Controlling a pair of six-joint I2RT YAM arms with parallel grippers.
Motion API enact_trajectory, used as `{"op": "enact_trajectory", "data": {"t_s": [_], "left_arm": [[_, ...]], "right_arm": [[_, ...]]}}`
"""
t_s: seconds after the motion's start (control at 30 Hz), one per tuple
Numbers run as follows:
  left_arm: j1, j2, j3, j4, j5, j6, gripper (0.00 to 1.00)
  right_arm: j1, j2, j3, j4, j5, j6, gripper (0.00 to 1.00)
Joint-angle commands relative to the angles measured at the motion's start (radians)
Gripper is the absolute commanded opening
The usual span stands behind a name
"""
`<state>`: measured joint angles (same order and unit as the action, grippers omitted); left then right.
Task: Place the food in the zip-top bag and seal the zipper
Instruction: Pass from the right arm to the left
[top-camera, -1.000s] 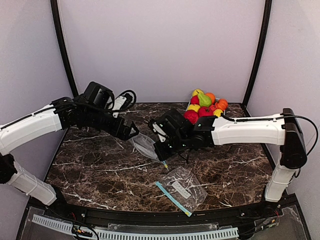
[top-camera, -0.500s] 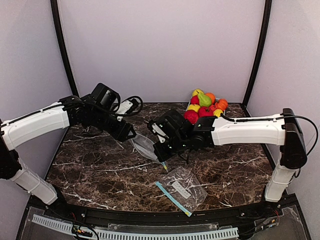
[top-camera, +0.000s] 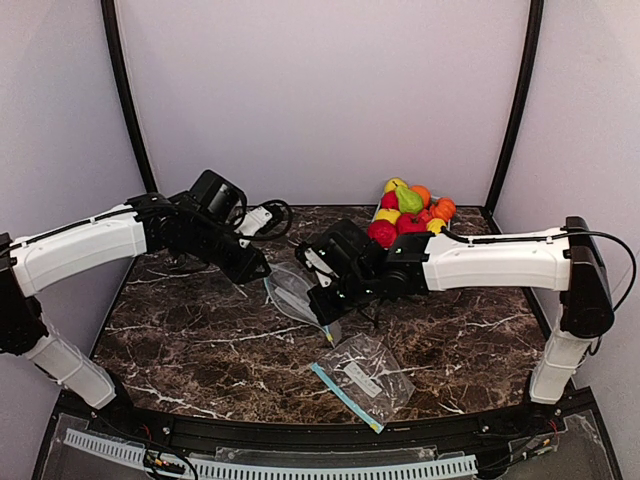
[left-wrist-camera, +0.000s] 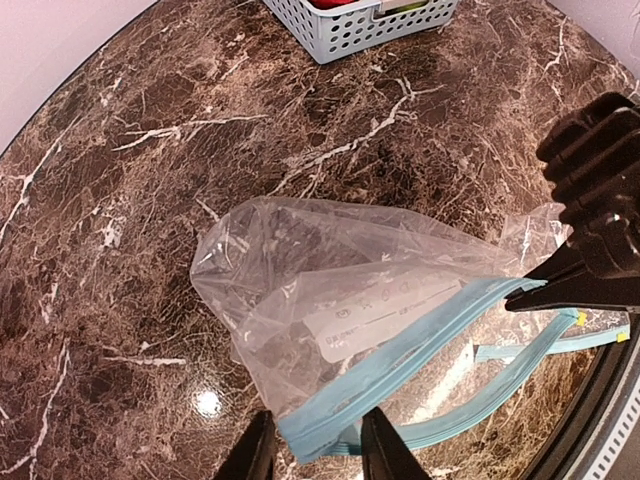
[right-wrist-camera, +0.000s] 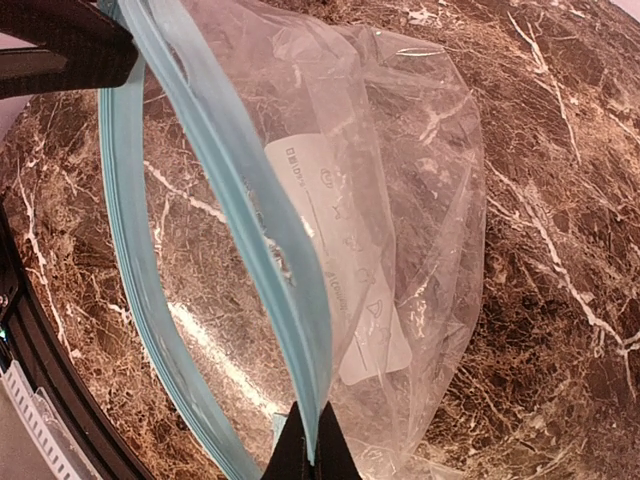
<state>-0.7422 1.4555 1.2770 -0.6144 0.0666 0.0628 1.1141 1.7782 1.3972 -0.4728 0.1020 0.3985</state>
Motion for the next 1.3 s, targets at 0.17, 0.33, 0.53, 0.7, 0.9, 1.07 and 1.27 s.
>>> {"op": "enact_trajectory", "data": {"t_s": [0.17, 0.33, 0.53, 0.7, 0.9, 1.07, 1.27], "left_arm": [[0.007, 0.012, 0.019, -0.001, 0.024, 0.029, 0.17], [0.005, 0.012, 0.013, -0.003, 0.041, 0.028, 0.05], [0.005, 0.004, -0.004, -0.005, 0.066, 0.021, 0.01], [0.004, -0.007, -0.024, -0.011, 0.066, -0.023, 0.01], [0.004, -0.023, -0.046, -0.031, -0.005, -0.167, 0.01], [0.005, -0.026, -0.05, -0.048, -0.039, -0.234, 0.01], [0.005, -0.041, -0.069, -0.036, -0.044, -0.293, 0.01]], "right_arm": [[0.013, 0.016, 0.043, -0.004, -0.002, -0.012, 0.0], [0.013, 0.017, 0.043, -0.006, 0.007, -0.008, 0.0], [0.013, 0.017, 0.042, -0.01, 0.03, 0.001, 0.0], [0.013, 0.013, 0.044, -0.015, 0.04, 0.007, 0.1], [0.0, -0.066, 0.022, -0.005, 0.041, -0.004, 0.52], [-0.062, -0.16, -0.011, -0.008, 0.03, -0.011, 0.71], [-0.204, -0.247, -0.067, -0.04, 0.034, -0.036, 0.79]]}}
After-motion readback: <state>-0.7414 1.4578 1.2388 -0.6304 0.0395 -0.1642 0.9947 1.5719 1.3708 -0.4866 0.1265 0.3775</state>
